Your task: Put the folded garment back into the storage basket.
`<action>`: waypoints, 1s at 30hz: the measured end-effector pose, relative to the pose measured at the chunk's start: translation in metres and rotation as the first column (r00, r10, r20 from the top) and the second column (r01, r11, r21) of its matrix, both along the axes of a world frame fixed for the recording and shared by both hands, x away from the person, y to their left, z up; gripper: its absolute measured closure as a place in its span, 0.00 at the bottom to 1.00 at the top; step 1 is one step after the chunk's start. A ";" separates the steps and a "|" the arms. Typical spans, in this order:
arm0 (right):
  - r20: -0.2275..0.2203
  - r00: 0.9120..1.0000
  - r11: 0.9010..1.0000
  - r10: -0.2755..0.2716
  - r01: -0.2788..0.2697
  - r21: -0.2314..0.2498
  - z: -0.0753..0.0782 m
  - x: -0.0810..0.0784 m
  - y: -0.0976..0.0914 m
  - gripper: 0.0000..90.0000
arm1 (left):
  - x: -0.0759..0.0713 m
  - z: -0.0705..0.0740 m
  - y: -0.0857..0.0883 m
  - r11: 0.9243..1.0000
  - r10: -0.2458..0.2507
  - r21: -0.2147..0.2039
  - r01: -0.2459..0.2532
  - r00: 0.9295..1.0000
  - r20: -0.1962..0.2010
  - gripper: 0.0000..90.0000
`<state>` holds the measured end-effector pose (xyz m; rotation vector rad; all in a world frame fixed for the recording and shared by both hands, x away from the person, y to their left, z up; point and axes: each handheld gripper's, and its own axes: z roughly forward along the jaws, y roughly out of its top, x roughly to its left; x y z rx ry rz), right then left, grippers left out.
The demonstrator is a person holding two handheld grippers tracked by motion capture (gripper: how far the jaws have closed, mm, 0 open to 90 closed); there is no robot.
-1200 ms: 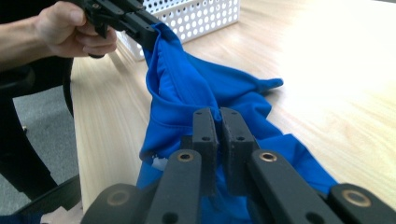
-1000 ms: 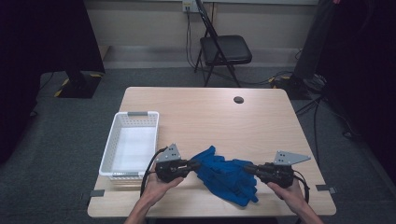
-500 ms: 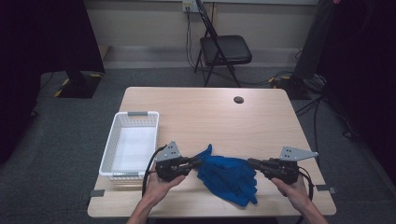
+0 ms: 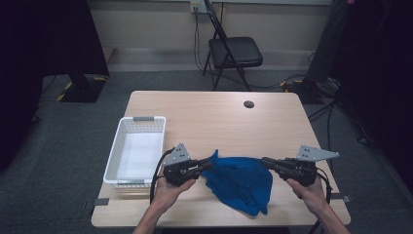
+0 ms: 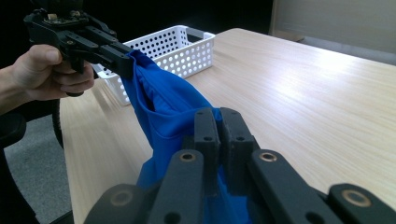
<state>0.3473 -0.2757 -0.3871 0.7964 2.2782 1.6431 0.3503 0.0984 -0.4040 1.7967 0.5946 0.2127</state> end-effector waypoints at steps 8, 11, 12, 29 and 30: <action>0.025 1.000 1.000 -0.007 0.007 0.001 0.014 0.003 -0.002 0.96 | 0.003 0.011 -0.001 1.000 0.009 -0.012 -0.009 1.000 0.016 0.92; 0.035 0.999 1.000 -0.007 0.007 -0.002 0.019 0.003 -0.002 0.96 | 0.002 0.015 -0.002 1.000 0.012 -0.011 -0.011 0.999 0.031 0.92; 0.040 0.999 1.000 -0.007 0.007 -0.001 0.021 0.003 -0.002 0.96 | 0.002 0.017 -0.001 1.000 0.013 -0.016 -0.013 0.999 0.034 0.92; 0.086 0.996 1.000 -0.018 0.019 -0.007 0.048 0.010 0.002 0.97 | 0.002 0.037 0.002 0.998 0.055 -0.043 -0.052 0.995 0.081 0.92; 0.089 0.996 1.000 -0.018 0.018 -0.004 0.049 0.010 0.003 0.96 | 0.002 0.038 0.002 0.997 0.058 -0.046 -0.054 0.995 0.083 0.92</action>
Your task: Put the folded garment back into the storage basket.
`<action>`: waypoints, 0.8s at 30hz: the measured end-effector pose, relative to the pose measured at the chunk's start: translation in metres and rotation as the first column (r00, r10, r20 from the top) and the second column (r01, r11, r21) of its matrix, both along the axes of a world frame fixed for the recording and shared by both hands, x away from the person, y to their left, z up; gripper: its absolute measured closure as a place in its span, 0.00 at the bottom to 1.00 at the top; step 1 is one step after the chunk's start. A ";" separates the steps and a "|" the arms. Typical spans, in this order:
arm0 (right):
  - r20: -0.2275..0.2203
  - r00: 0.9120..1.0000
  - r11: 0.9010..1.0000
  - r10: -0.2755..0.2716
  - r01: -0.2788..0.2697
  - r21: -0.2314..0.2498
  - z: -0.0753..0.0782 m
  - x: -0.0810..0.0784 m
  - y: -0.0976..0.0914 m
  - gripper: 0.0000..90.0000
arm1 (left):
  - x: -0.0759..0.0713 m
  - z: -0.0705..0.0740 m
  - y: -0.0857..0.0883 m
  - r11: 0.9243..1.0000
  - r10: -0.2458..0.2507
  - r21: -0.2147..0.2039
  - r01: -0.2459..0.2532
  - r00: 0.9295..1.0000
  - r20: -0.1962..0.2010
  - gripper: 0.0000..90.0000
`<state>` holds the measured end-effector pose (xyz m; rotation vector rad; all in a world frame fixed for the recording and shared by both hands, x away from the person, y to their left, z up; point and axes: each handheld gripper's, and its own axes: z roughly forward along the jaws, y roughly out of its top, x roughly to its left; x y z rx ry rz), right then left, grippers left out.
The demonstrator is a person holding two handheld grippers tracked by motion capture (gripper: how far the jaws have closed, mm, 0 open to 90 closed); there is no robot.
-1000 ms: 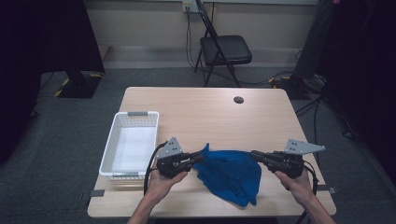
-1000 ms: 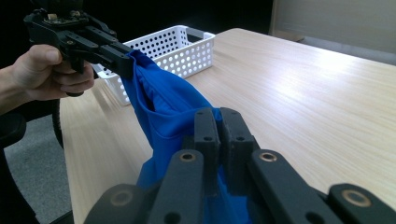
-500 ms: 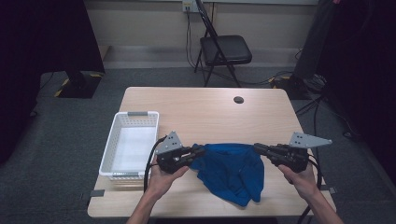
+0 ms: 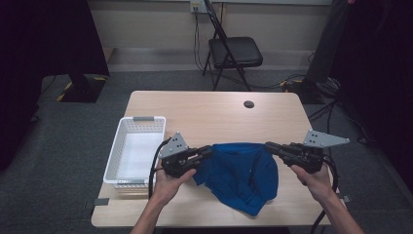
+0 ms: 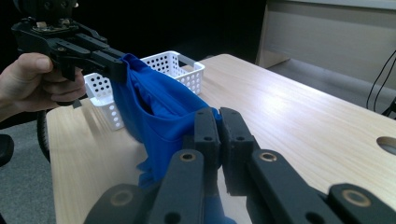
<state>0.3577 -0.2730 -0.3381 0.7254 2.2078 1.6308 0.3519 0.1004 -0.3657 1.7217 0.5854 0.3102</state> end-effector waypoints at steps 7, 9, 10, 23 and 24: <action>0.013 1.000 1.000 -0.001 0.001 -0.003 0.008 0.002 0.002 0.97 | 0.000 0.007 0.002 1.000 0.005 -0.001 -0.005 1.000 0.013 0.92; 0.018 1.000 1.000 -0.001 0.001 0.000 0.010 0.003 0.002 0.97 | 0.000 0.009 0.002 1.000 0.008 -0.001 -0.008 1.000 0.018 0.92; 0.020 1.000 1.000 -0.001 0.001 0.001 0.011 0.004 0.003 0.96 | 0.000 0.010 0.002 1.000 0.007 0.000 -0.007 1.000 0.020 0.92; 0.035 0.999 1.000 -0.006 0.006 0.006 0.020 0.016 0.006 0.97 | 0.011 0.020 0.005 0.999 0.041 0.002 -0.041 0.999 0.031 0.92; 0.033 0.999 1.000 -0.008 0.007 0.007 0.021 0.018 0.007 0.97 | 0.013 0.021 0.005 0.999 0.043 0.000 -0.043 0.999 0.031 0.92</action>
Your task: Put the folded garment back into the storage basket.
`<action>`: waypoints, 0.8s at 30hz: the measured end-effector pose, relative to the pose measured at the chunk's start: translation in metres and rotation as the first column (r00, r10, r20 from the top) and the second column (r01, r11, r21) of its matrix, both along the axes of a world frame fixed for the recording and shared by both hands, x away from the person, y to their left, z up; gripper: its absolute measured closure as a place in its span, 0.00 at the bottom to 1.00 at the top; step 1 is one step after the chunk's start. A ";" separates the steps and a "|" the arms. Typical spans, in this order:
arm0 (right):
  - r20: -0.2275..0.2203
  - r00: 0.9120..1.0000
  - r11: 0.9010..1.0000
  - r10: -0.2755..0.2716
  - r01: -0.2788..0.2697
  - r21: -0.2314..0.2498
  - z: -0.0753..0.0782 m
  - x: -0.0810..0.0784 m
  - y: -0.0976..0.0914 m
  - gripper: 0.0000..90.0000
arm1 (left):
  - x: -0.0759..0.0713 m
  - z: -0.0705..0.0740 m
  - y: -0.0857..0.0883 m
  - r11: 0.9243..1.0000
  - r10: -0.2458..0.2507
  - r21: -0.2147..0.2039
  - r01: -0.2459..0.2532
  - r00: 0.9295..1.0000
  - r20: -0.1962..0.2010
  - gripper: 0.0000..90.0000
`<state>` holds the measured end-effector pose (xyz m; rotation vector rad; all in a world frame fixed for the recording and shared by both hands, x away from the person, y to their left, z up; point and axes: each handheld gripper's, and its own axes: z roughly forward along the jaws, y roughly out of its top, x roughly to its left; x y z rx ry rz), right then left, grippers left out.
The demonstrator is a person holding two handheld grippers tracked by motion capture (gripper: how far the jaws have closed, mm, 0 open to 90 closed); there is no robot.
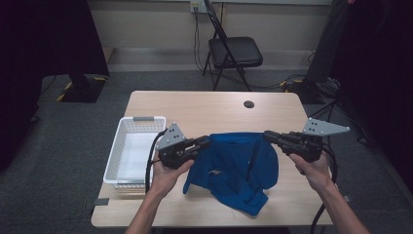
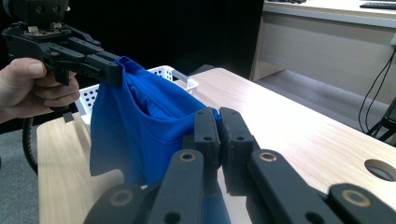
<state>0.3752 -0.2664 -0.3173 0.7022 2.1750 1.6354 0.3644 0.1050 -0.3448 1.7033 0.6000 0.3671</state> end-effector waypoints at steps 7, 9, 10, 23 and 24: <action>0.006 1.000 1.000 -0.008 0.008 0.000 0.006 0.007 -0.001 0.96 | 0.010 0.003 -0.001 1.000 0.018 -0.006 -0.018 1.000 0.000 0.93; 0.010 1.000 1.000 -0.016 0.016 -0.003 0.008 0.010 -0.002 0.96 | 0.013 0.003 0.000 1.000 0.026 -0.014 -0.027 1.000 -0.007 0.94; 0.009 1.000 1.000 -0.018 0.018 -0.001 0.009 0.011 -0.002 0.97 | 0.015 0.002 0.000 0.999 0.028 -0.017 -0.028 1.000 -0.011 0.94; -0.018 0.999 0.999 -0.046 0.045 -0.007 0.009 0.042 -0.005 0.97 | 0.047 0.000 -0.009 0.997 0.071 0.016 -0.070 0.997 -0.038 0.95; -0.017 0.999 0.999 -0.049 0.049 -0.011 0.010 0.046 -0.004 0.97 | 0.051 0.001 -0.010 0.997 0.078 0.021 -0.078 0.996 -0.041 0.95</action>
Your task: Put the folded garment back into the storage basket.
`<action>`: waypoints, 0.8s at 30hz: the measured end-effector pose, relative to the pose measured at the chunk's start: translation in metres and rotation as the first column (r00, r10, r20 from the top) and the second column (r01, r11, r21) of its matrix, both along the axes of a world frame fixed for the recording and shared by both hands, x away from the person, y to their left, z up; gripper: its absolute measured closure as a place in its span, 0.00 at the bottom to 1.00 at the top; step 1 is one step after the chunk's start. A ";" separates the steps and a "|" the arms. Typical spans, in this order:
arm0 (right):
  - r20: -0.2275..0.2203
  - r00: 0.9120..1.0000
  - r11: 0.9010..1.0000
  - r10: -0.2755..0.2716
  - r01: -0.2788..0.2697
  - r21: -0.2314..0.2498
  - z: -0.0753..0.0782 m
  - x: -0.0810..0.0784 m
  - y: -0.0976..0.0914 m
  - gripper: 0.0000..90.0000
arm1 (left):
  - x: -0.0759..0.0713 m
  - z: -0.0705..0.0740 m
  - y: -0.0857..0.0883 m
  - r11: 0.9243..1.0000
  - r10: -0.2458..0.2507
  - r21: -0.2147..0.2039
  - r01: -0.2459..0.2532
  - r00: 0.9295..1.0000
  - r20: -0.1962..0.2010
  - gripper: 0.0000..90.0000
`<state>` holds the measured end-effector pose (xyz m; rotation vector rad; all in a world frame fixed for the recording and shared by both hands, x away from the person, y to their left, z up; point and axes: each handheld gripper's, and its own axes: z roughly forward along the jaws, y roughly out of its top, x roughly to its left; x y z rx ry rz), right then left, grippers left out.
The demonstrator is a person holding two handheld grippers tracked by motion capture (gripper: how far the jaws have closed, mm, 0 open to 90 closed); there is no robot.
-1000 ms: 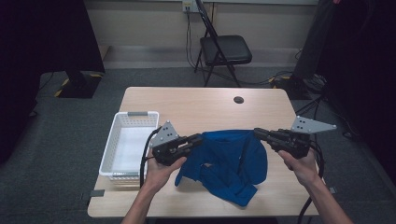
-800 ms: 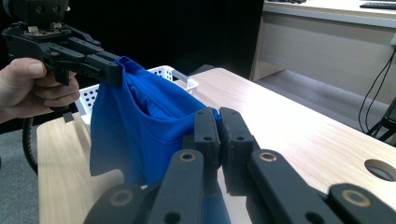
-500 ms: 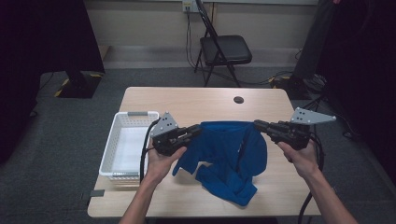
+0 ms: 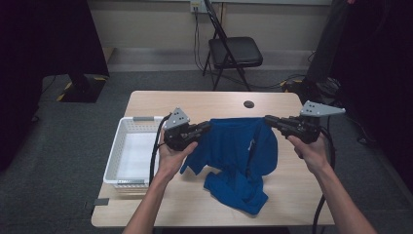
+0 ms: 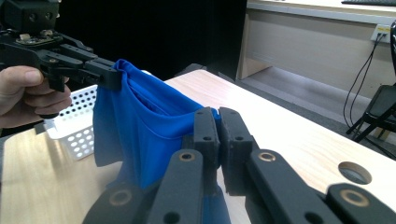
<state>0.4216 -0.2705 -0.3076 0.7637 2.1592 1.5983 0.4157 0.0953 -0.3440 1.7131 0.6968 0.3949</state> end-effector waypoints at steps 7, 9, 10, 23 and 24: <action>-0.064 0.989 0.990 -0.134 0.130 -0.059 -0.006 0.049 0.008 0.89 | 0.049 -0.013 -0.013 0.996 0.084 0.033 -0.083 0.996 -0.038 0.89; -0.071 0.974 0.976 -0.214 0.210 -0.052 -0.010 0.059 0.005 0.79 | 0.051 -0.018 -0.017 0.995 0.096 0.035 -0.094 0.994 -0.044 0.72; -0.080 0.974 0.977 -0.212 0.210 -0.033 -0.011 0.062 0.002 0.79 | 0.050 -0.020 -0.018 0.995 0.085 0.049 -0.083 0.996 -0.041 0.73; -0.062 0.984 0.985 -0.169 0.167 -0.035 -0.015 0.028 -0.010 0.64 | 0.025 -0.031 -0.009 0.998 0.036 0.059 -0.033 0.999 -0.041 0.58; -0.063 0.983 0.985 -0.170 0.168 -0.037 -0.015 0.026 -0.010 0.63 | 0.023 -0.033 -0.008 0.998 0.033 0.062 -0.030 0.999 -0.040 0.58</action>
